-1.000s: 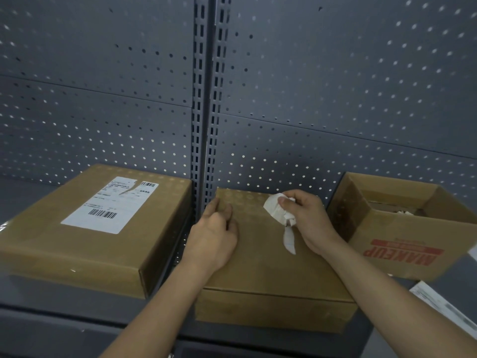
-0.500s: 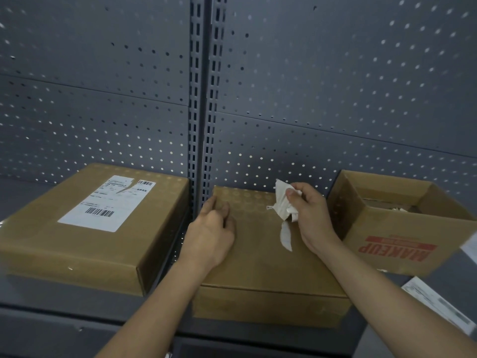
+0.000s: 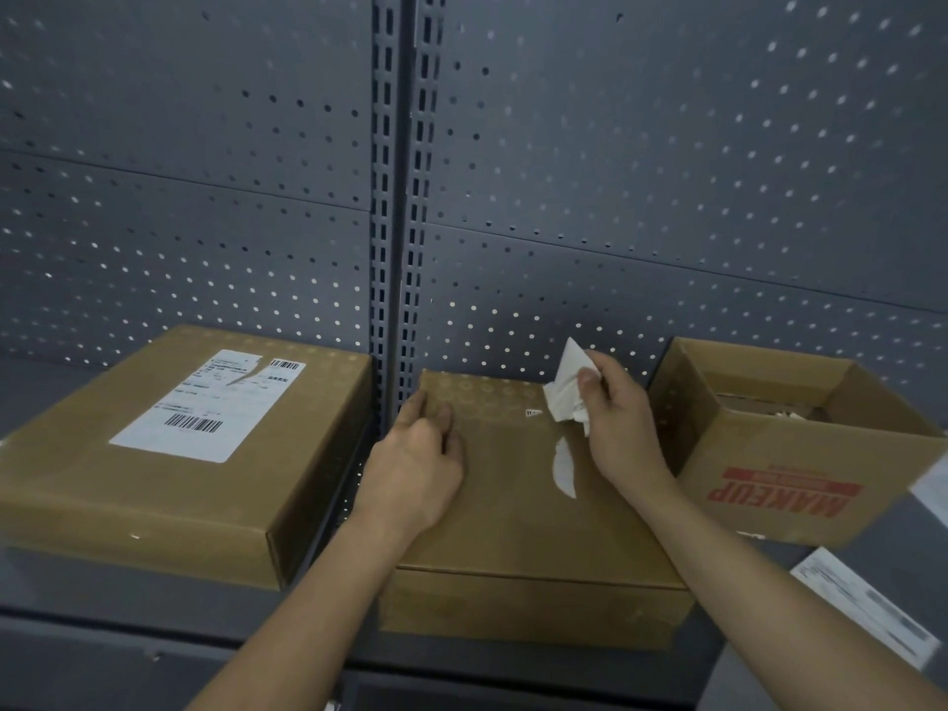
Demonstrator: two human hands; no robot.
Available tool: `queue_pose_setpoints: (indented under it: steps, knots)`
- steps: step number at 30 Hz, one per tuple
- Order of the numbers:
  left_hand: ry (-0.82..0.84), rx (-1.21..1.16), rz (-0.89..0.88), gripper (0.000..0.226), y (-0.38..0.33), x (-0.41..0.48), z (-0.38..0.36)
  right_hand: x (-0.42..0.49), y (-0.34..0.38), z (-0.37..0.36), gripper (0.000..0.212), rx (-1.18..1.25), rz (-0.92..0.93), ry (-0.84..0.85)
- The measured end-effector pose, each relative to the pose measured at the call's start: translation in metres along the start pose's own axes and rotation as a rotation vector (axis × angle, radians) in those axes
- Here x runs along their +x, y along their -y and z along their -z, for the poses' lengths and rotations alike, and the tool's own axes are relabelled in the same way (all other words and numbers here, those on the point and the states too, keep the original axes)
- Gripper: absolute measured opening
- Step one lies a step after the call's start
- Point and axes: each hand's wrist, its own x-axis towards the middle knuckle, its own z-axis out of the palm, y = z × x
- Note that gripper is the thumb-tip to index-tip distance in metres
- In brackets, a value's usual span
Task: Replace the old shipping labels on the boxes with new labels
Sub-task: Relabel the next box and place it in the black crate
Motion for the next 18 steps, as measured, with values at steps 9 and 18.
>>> queue_pose_setpoints:
  steps: [9,18]
  knots:
    - [0.038,-0.002,-0.008,0.044,0.0,0.0,0.004,-0.002,0.005,0.022,0.035,-0.203,0.095,0.063]
    - [0.076,0.106,-0.041,0.045,0.001,0.004,0.008,-0.008,0.007,0.038,0.021,-0.14,-0.018,0.147]
